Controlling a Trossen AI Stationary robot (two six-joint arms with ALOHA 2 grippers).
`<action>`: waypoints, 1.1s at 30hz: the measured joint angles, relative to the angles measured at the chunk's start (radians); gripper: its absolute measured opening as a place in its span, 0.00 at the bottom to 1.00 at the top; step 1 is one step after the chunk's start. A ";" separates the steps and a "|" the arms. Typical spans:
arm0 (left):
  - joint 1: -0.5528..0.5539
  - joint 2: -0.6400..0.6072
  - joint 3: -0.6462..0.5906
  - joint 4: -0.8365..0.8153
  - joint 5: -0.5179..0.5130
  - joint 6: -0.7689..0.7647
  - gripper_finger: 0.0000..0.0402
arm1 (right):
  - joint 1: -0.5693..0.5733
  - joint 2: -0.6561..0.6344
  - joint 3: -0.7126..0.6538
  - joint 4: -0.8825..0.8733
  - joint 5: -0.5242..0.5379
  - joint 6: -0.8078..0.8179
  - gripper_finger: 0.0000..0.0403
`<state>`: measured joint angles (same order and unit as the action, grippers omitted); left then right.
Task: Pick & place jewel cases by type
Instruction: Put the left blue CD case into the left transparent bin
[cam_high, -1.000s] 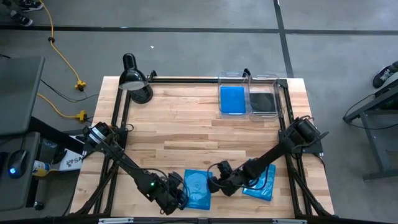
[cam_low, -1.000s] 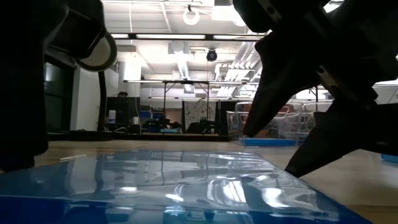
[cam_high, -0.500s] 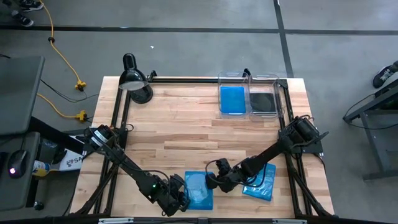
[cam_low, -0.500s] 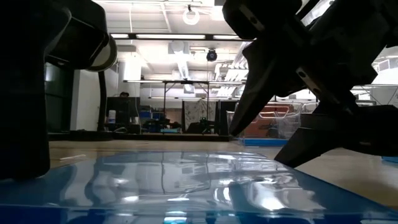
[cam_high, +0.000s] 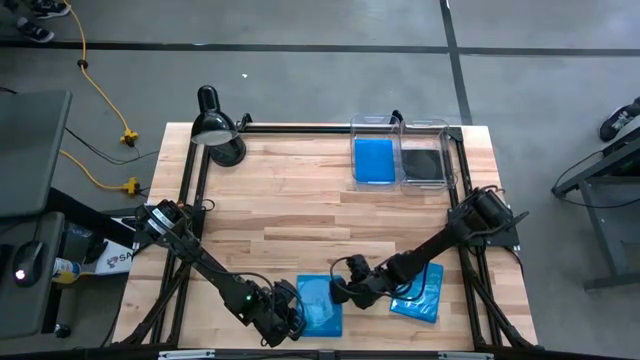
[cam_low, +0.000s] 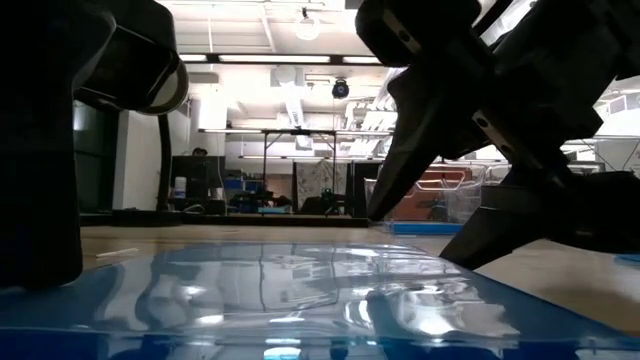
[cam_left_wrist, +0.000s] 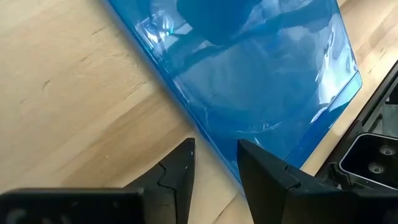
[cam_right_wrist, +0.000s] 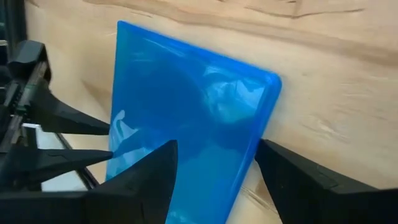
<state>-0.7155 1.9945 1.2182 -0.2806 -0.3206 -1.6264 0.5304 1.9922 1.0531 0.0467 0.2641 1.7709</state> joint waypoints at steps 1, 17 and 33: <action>0.000 0.000 0.000 0.000 -0.001 0.001 0.29 | 0.002 0.010 0.000 0.013 -0.004 0.004 0.56; 0.002 0.001 -0.002 -0.003 -0.009 0.043 0.29 | -0.017 0.038 -0.003 0.170 0.038 -0.037 0.56; 0.006 0.002 -0.002 -0.004 -0.065 0.131 0.29 | -0.050 0.045 -0.003 0.274 0.012 -0.130 0.43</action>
<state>-0.7097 1.9970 1.2160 -0.2848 -0.3859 -1.4958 0.4808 2.0369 1.0504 0.3207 0.2758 1.6414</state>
